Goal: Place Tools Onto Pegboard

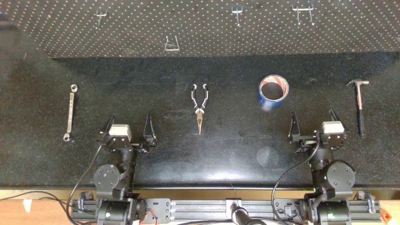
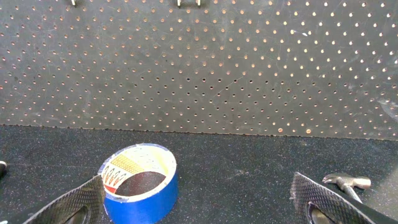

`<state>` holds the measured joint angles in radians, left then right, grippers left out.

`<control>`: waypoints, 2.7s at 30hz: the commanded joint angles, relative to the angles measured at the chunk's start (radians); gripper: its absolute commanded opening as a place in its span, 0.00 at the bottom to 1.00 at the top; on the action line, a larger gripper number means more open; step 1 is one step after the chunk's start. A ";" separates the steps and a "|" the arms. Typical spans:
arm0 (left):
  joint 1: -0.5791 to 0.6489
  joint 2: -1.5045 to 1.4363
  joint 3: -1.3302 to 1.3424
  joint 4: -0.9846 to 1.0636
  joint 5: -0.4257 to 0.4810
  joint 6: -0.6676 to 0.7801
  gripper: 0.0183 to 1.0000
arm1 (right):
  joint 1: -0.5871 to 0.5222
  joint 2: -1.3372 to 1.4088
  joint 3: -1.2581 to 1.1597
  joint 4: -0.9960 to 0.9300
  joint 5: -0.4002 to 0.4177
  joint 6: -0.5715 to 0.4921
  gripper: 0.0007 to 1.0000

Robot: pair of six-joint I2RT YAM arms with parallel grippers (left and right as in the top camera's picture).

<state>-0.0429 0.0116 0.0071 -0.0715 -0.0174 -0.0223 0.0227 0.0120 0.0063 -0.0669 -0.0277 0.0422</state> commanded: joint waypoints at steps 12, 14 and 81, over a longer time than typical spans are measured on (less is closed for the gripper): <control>-0.003 -0.008 -0.002 -0.008 0.004 0.016 1.00 | 0.004 -0.011 -0.002 -0.006 -0.009 -0.014 0.98; -0.003 -0.008 -0.002 -0.008 0.004 0.016 1.00 | 0.004 -0.011 -0.002 -0.006 -0.009 -0.014 0.97; 0.788 1.713 1.136 -0.601 0.191 0.581 0.99 | 0.004 -0.011 -0.002 -0.006 -0.009 -0.014 0.98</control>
<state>0.7425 1.6680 1.0794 -0.6746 0.1436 0.5713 0.0227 0.0082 0.0063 -0.0673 -0.0277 0.0422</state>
